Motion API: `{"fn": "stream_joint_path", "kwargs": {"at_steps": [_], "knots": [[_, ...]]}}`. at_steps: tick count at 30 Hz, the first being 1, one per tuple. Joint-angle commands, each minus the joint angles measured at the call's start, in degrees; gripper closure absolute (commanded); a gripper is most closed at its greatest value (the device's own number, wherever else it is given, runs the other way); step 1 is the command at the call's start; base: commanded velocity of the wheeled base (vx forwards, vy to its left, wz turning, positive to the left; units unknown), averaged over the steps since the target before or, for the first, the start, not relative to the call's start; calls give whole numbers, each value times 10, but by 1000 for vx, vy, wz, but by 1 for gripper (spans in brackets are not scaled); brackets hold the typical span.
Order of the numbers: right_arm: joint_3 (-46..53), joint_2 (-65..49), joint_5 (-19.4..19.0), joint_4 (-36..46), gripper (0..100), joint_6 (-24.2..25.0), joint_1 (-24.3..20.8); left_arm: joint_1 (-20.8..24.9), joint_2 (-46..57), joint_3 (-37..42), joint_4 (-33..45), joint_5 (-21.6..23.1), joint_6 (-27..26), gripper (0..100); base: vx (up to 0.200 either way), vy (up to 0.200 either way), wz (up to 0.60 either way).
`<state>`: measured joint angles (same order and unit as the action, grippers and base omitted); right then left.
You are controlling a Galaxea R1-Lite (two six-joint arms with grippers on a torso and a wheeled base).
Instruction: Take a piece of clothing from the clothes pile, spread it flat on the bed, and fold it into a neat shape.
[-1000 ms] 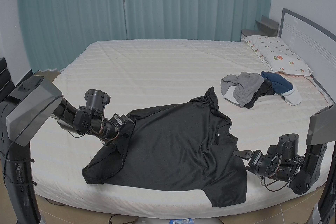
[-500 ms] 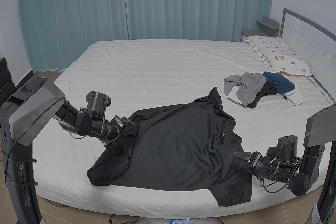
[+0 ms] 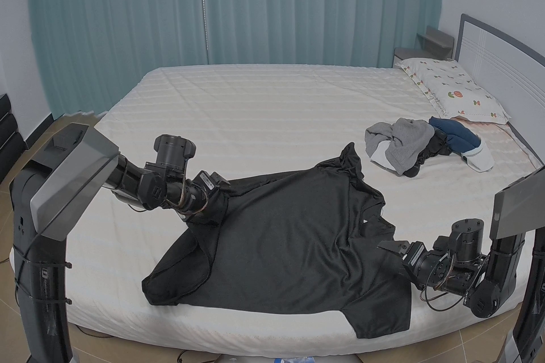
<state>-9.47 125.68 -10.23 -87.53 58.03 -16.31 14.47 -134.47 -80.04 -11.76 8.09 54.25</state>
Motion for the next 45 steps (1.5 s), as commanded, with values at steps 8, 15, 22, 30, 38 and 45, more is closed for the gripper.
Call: {"fn": "stream_joint_path", "kwargs": {"at_steps": [8, 15, 22, 30, 38, 45], "knots": [[0, 6, 0, -2, 0, -1, -2, 43, -39, -22, 19, -32, -5, 0, 0, 0, 0], [1, 7, 2, -3, 0, 0, -5, 43, -39, -9, 41, -80, -33, 0, 0, 0, 0], [-1, 9, 1, -3, 0, -1, -5, 42, -73, -54, 39, -84, -33, 0, 0, 0, 0], [-2, 8, 1, -3, 0, -1, -5, 34, -93, -81, 41, -95, -34, 100, 0, 0, 0], [-2, 8, 1, -3, 0, -1, -5, 19, -99, -108, 37, -97, -31, 100, 0, 0, 0], [-2, 11, 1, -3, 0, 0, -5, -6, -101, -137, 34, -124, -20, 100, 0, 0, 0]]}}
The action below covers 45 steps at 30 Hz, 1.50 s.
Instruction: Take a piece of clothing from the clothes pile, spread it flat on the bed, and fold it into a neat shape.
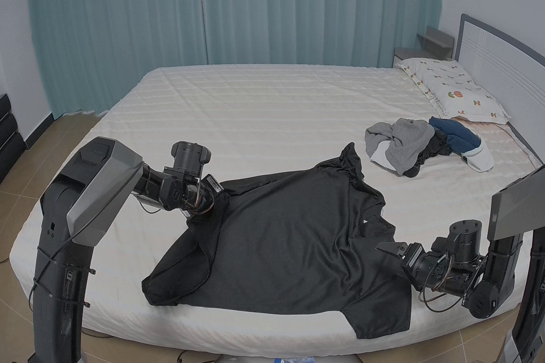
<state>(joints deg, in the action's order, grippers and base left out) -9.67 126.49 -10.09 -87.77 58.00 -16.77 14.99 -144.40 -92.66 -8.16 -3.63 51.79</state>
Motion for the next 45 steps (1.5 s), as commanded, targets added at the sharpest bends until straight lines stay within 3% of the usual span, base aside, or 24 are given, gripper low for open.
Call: {"fn": "stream_joint_path", "kwargs": {"at_steps": [1, 24, 45], "knots": [[0, 4, 0, 0, 0, 0, 0, -13, -1, -15, -3, -8, 9, 100, 0, 0, 0], [3, 21, 0, -17, 0, 2, -3, -115, -103, -207, -70, -21, 88, 100, 0, 0, 0], [2, 26, 4, -17, 0, 3, -3, -122, -138, -219, -154, -24, 86, 100, 0, 0, 0]]}}
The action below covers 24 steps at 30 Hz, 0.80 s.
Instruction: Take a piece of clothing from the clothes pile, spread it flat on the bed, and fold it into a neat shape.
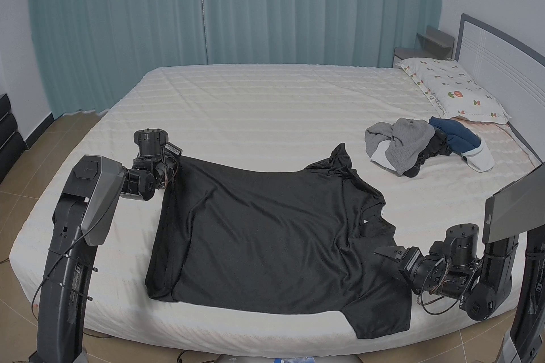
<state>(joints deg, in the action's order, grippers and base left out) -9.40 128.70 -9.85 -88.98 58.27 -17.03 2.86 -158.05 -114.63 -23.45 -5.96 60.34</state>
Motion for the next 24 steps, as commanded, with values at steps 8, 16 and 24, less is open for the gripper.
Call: {"fn": "stream_joint_path", "kwargs": {"at_steps": [8, 16, 24], "knots": [[-1, 5, 6, -5, 0, 0, 0, 2, 0, 0, 8, 2, -1, 0, 0, 0, 0], [1, 2, 8, -5, 0, 0, 0, -1, 40, 49, 24, 3, 7, 0, 0, 0, 0], [14, -17, 9, -5, 0, -2, 2, -24, 183, 230, 22, 49, 17, 0, 0, 0, 0]]}}
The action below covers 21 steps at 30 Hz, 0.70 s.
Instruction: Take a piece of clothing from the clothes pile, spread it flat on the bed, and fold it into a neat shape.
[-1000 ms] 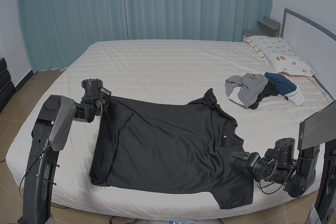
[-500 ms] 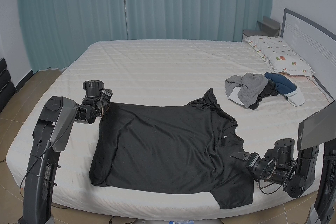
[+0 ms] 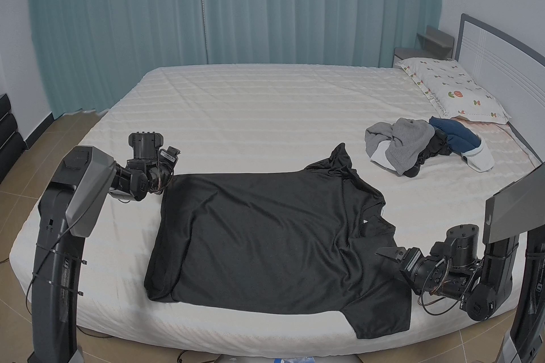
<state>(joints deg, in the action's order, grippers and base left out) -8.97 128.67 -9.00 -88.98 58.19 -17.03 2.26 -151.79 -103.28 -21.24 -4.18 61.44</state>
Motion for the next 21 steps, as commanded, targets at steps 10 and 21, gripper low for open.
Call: {"fn": "stream_joint_path", "kwargs": {"at_steps": [10, 21], "knots": [[17, -18, -2, -5, 0, -1, 1, -28, 223, 272, 3, 143, 27, 0, -60, 0, 0], [18, -18, -2, -5, 0, 0, 1, -20, 281, 505, -13, 151, -77, 0, -109, 0, 0]]}}
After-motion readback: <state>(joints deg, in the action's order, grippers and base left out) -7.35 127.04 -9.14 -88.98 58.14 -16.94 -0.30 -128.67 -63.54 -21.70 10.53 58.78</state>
